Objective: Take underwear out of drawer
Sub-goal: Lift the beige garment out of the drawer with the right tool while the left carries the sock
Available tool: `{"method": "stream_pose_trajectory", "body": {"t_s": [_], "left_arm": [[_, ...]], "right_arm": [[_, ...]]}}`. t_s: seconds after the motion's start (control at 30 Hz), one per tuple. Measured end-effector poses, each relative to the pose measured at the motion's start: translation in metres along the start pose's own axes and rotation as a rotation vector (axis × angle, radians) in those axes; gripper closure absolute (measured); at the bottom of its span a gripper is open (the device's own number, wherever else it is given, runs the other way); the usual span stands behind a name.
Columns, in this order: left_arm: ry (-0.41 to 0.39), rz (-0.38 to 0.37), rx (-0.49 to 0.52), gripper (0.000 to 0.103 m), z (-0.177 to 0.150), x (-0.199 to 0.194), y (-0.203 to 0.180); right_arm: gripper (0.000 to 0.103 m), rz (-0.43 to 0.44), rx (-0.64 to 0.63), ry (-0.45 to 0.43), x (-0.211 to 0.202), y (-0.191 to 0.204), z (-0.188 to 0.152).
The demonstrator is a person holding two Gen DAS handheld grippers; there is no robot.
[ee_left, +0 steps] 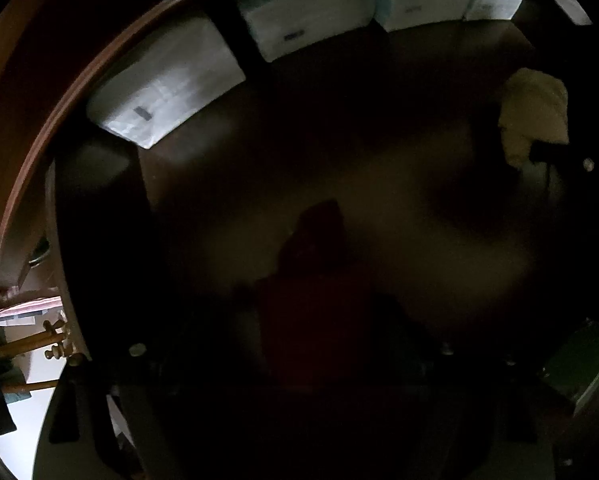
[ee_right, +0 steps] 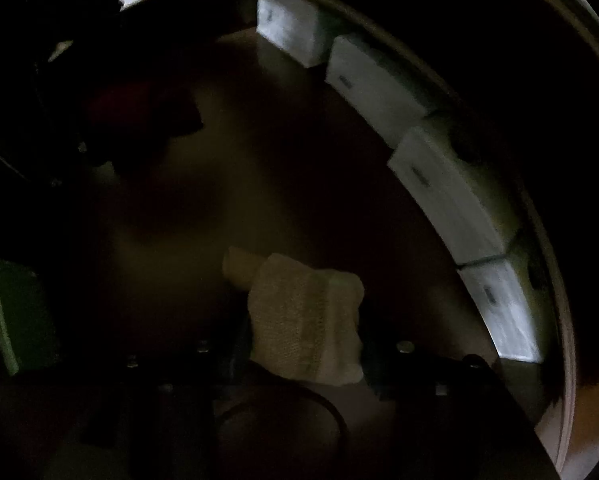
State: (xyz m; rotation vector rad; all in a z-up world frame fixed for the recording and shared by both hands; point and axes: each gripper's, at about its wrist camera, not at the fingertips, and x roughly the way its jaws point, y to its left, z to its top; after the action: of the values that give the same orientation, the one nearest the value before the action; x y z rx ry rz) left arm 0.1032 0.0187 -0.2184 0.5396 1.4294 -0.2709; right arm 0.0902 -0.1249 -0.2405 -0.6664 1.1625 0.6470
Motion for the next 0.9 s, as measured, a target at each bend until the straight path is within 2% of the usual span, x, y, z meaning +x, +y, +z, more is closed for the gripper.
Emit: {"method": "stream_pose_trajectory", "body": {"t_s": [0.1,0.2,0.23,0.27,0.57,0.6,0.67,0.73,0.9], "left_arm": [[-0.010,0.015,0.004,0.027,-0.003,-0.002,0.001],[-0.029,0.045,0.011,0.037,-0.006,-0.003,0.000],[-0.039,0.032,0.014,0.060,-0.007,-0.004,0.001],[-0.026,-0.026,0.001,0.064,-0.011,-0.006,0.006],[-0.116,-0.094,-0.057,0.066,-0.027,-0.012,0.023],[-0.125,-0.107,-0.067,0.066,-0.021,-0.015,0.031],[-0.153,-0.145,-0.098,0.066,-0.022,-0.031,0.022],[-0.186,-0.185,-0.111,0.066,-0.017,-0.040,0.033],[-0.270,-0.233,-0.115,0.066,-0.030,-0.065,0.048]], "right_arm": [[0.054,0.043,0.059,-0.039,-0.014,-0.006,-0.002],[0.054,0.049,0.098,-0.060,-0.019,-0.008,-0.002],[0.054,0.045,0.102,-0.059,-0.018,-0.008,-0.002],[0.054,0.045,0.107,-0.055,-0.015,-0.011,-0.002],[0.054,0.063,0.200,-0.104,-0.018,-0.017,-0.003],[0.054,0.062,0.215,-0.111,-0.020,-0.024,0.001],[0.054,0.067,0.270,-0.134,-0.025,-0.026,-0.001],[0.054,0.086,0.350,-0.165,-0.031,-0.033,-0.004],[0.054,0.091,0.501,-0.224,-0.050,-0.052,-0.005]]}}
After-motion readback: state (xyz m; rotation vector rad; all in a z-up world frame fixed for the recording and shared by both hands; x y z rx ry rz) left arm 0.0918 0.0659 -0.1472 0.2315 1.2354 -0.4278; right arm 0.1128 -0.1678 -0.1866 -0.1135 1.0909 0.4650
